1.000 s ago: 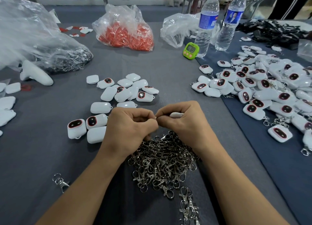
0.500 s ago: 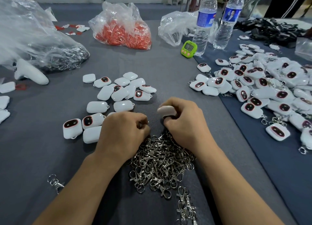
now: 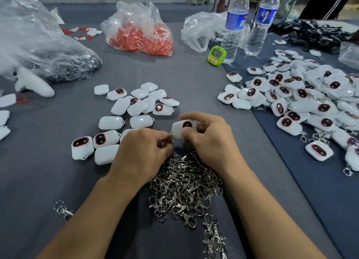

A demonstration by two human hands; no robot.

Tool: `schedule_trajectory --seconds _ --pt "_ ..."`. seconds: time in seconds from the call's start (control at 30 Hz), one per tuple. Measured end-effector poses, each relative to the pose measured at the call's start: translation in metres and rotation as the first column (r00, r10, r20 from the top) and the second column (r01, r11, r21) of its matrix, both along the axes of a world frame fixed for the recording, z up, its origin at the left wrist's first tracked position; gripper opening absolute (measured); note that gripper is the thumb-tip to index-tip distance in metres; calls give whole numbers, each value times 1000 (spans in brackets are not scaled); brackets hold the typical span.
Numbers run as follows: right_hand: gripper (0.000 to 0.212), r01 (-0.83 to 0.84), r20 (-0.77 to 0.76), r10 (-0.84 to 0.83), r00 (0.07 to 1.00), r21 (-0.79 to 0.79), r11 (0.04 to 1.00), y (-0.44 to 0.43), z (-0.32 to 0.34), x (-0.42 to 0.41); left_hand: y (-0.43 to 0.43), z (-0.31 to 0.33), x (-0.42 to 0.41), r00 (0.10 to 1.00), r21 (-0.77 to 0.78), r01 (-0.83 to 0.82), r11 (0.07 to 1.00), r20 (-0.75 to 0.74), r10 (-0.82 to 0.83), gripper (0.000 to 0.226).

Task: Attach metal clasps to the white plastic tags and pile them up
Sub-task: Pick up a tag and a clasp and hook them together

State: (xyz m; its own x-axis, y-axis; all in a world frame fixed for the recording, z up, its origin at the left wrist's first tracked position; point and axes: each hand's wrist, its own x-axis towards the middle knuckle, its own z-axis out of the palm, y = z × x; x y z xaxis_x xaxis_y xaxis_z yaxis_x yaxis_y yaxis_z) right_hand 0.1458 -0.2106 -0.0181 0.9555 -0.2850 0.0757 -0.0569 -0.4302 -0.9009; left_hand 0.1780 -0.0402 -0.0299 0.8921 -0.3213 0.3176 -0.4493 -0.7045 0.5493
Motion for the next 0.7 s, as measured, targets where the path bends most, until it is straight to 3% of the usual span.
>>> schedule_trajectory --seconds 0.27,0.7 --pt "22 -66 17 66 998 -21 998 -2 0 -1 1 -1 2 998 -14 4 1000 -68 -5 12" --pt "22 -81 54 89 995 -128 989 -1 -1 0 1 0 -2 999 -30 34 999 -18 -35 30"
